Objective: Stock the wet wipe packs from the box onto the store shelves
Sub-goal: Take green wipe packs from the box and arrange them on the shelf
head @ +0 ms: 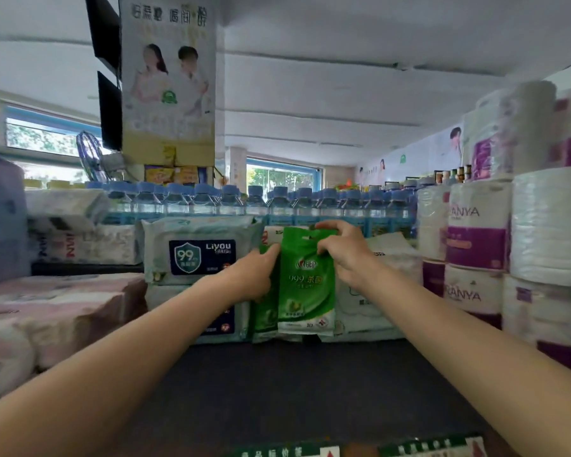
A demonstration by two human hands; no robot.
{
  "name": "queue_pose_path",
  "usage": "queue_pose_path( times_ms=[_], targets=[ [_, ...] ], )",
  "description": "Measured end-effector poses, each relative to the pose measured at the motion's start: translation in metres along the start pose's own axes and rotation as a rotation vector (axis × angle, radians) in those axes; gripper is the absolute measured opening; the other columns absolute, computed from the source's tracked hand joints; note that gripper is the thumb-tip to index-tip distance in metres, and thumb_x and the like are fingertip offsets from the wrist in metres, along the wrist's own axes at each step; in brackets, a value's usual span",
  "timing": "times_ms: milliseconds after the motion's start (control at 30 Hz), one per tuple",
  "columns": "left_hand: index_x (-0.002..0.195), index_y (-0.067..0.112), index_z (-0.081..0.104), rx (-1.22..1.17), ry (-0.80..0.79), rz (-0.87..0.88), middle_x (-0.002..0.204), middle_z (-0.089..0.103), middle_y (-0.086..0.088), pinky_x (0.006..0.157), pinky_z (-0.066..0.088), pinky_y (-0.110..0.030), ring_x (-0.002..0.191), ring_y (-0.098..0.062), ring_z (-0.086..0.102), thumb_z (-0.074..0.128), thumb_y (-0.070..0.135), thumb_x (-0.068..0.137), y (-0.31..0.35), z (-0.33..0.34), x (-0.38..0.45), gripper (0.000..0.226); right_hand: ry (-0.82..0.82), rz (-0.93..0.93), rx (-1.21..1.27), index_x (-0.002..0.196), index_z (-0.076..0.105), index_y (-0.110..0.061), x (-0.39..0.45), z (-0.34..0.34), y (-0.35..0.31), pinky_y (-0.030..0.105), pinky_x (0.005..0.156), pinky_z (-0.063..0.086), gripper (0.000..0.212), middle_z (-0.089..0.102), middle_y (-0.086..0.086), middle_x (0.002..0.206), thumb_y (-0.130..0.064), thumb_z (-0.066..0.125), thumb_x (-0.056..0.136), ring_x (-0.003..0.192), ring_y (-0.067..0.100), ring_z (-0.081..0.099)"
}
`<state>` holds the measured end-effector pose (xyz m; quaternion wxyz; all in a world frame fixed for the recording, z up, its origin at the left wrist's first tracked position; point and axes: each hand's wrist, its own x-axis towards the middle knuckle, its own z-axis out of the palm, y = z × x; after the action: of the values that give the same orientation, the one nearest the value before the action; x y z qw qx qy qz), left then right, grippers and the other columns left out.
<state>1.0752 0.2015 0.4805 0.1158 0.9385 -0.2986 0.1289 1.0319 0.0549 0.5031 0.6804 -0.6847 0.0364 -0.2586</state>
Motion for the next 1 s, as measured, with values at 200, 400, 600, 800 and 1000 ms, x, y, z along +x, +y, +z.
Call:
queue_pose_path(
  times_ms=[200,400,600,800,1000],
  targets=[
    [0.137,0.013,0.024,0.188,0.324,0.078,0.089,0.066,-0.013,0.071,0.055,-0.044,0.078,-0.032,0.064,0.048,0.000,0.089,-0.011,-0.004,-0.019,0.055,-0.039,-0.011,-0.035,0.113,0.054,-0.009,-0.006,0.012,-0.001,0.029,0.056,0.056,0.042,0.053,0.007,0.089,0.019,0.042,0.083,0.066,0.017,0.059],
    [0.127,0.008,0.034,0.090,0.279,0.034,0.117,0.051,-0.015,0.079,0.047,-0.038,0.099,-0.037,0.059,0.050,0.004,0.090,-0.012,0.003,-0.026,0.041,-0.093,0.023,0.002,0.104,0.056,-0.012,-0.009,0.021,0.008,0.037,0.067,0.057,0.039,0.056,0.011,0.094,0.018,0.040,0.085,0.073,0.021,0.061],
    [0.128,0.007,0.033,0.262,0.336,0.058,0.122,0.047,-0.015,0.079,0.049,-0.042,0.099,-0.039,0.060,0.047,-0.001,0.090,-0.013,0.017,-0.012,0.041,-0.064,-0.057,-0.135,0.098,0.056,-0.017,-0.005,0.017,0.011,0.039,0.066,0.059,0.037,0.057,0.014,0.110,0.015,0.043,0.085,0.076,0.022,0.064],
    [0.111,0.001,0.049,0.361,0.263,0.041,0.110,0.060,-0.015,0.073,0.045,-0.036,0.103,-0.036,0.059,0.047,-0.001,0.089,-0.004,0.008,-0.005,0.022,-0.024,-0.400,-0.699,0.109,0.053,-0.014,0.002,0.014,0.024,0.005,0.066,0.042,0.037,0.045,0.004,0.116,0.012,0.049,0.082,0.098,0.014,0.047],
    [0.121,0.005,0.037,-0.006,0.137,-0.046,0.095,0.057,-0.012,0.067,0.043,-0.033,0.085,-0.030,0.057,0.051,0.007,0.088,-0.013,-0.002,-0.025,0.035,-0.079,-0.743,-1.447,0.115,0.049,-0.006,0.000,0.016,0.029,0.034,0.096,0.035,0.026,0.049,0.008,0.120,-0.003,0.052,0.090,0.106,0.023,0.050]
  ],
)
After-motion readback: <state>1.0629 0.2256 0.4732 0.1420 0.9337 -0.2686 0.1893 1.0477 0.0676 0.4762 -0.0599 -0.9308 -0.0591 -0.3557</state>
